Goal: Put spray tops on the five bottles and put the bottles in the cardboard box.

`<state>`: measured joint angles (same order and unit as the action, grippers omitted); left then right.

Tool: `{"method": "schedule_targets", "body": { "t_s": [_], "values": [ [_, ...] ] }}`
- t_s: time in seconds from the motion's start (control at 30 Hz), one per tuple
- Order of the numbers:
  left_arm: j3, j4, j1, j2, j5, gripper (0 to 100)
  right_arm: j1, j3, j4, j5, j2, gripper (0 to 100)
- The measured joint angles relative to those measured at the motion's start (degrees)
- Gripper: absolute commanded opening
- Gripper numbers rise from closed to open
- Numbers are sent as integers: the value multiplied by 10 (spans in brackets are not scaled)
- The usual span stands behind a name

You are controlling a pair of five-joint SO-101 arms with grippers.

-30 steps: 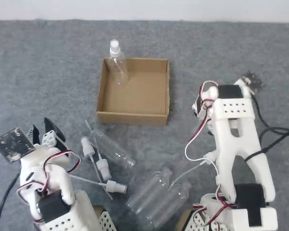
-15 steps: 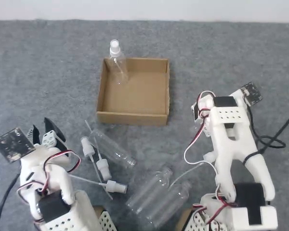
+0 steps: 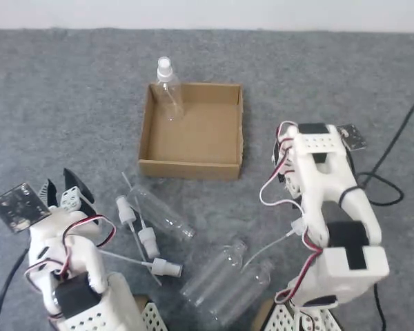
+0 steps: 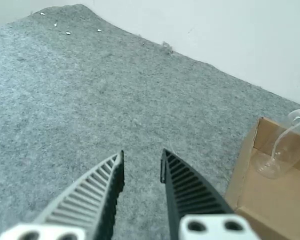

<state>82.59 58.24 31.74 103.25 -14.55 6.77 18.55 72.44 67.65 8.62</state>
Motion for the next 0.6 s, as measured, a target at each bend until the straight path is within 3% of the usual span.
{"method": "schedule_targets", "body": {
  "t_s": [0.6],
  "values": [
    [0, 0, 0, 0, 0, 116, 0, -243, 194, 17, 112, 214]
  ]
}}
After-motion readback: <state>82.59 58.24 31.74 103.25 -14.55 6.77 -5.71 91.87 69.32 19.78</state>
